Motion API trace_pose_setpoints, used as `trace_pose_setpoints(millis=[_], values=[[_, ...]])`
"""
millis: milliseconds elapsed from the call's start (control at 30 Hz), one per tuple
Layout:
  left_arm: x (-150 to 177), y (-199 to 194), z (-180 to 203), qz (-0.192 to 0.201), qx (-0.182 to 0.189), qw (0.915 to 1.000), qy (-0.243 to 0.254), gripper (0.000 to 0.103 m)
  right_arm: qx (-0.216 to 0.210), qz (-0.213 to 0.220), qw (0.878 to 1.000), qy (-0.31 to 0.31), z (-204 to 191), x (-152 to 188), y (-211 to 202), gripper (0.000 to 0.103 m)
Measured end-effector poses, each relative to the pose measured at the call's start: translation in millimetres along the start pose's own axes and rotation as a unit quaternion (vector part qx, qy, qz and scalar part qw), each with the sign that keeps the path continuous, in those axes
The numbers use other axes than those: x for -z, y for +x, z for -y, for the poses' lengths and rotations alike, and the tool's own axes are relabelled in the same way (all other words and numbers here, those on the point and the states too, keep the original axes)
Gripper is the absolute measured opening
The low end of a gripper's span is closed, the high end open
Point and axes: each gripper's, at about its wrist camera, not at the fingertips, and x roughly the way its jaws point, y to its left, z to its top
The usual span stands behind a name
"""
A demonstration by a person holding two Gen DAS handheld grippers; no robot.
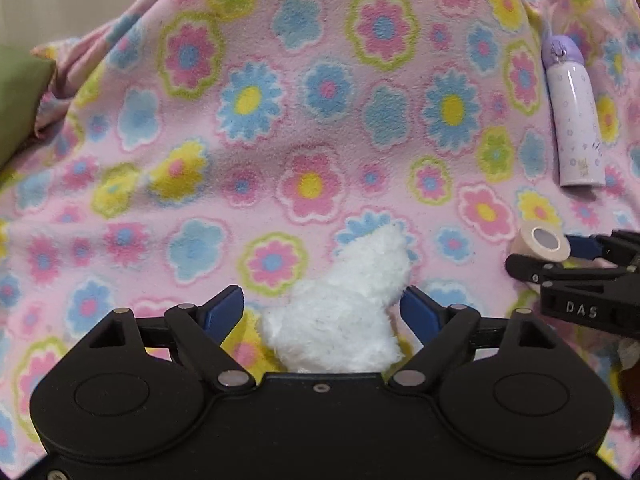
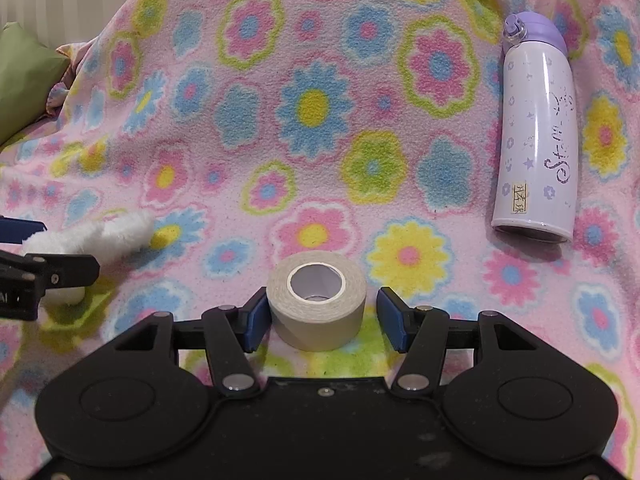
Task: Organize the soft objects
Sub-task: 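Grasp the white fluffy plush with the left tool while the right tool holds the tape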
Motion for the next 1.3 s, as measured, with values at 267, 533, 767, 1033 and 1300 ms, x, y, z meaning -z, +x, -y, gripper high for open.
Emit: trace_pose_setpoints(millis=[267, 533, 767, 1033, 1300], values=[[-1.2, -9.8, -24.6, 0.025, 0.043, 0.9973, -0.055, 0.087, -0.001, 0.0, 1.0, 0.0, 0.8, 0.1, 0.2, 0.057], [-8.4, -9.2, -27.1, -0.006, 0.107, 0.9942, -0.003, 0.092, -0.002, 0.001, 1.0, 0.0, 0.5, 0.4, 0.3, 0.057], [-9.6, 28.1, -30.4, -0.075, 0.103, 0.9914, -0.029, 0.092, -0.003, 0.001, 1.0, 0.0, 0.7, 0.5, 0.7, 0.057], [-7.0, 38.6, 3.2, -0.081, 0.074, 0.9934, -0.032, 0.084, -0.004, 0.002, 1.0, 0.002, 1.2, 0.7, 0.8, 0.057], [-3.8, 31.0, 10.8, -0.08, 0.01, 0.9957, -0.045, 0.058, -0.005, 0.004, 1.0, 0.005, 1.1, 1.1, 0.1, 0.057]])
